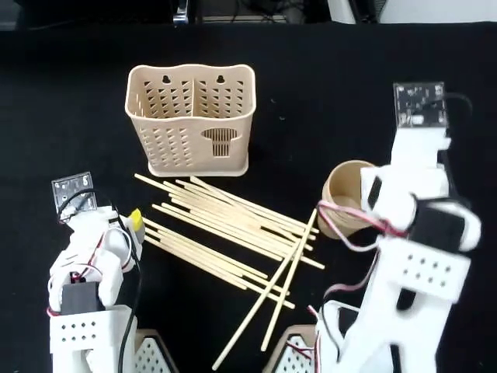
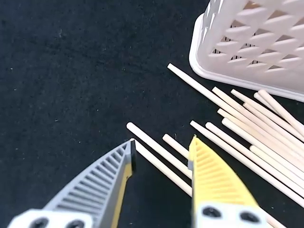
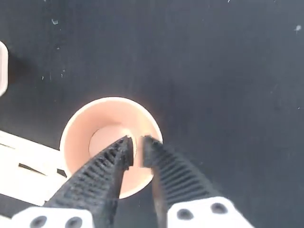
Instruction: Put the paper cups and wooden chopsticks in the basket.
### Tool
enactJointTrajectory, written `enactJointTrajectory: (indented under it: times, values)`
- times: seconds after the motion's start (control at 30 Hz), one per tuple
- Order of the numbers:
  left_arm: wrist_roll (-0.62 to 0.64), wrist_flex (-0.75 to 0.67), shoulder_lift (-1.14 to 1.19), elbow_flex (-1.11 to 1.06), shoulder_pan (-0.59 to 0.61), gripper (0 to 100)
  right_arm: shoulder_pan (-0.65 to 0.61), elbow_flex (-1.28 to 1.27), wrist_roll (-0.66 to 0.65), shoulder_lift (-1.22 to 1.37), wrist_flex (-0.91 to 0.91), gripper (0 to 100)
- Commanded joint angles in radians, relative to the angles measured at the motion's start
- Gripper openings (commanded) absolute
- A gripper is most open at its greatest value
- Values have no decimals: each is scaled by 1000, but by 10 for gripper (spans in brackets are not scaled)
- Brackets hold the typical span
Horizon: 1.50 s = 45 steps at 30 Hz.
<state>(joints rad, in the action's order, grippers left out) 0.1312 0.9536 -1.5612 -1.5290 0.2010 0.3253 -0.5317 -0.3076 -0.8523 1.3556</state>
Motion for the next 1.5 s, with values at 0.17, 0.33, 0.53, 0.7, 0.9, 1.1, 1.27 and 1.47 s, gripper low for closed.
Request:
enactJointTrajectory:
  times: [0.17,0.33,0.53,0.7,0.9,1.1,1.27,1.47]
  values:
    - [-11,-14,-11,12,7,202,34,-228,-8,-67,-199,37]
    - [-11,-14,-11,13,7,202,54,-351,-8,-71,-321,32]
    - [-11,-14,-11,13,7,202,54,-374,-2,-76,-334,32]
    - [-11,-14,-11,13,7,202,46,-246,2,-76,-293,32]
    - [-11,-15,-11,13,7,202,-28,-163,64,-76,-267,32]
    - [-11,-18,-11,8,7,202,-86,-394,95,-74,-647,31]
    - [-11,-20,-11,8,7,202,-84,-656,129,-74,-1028,31]
    - [-11,-20,-11,7,5,202,-81,-789,132,-74,-1112,31]
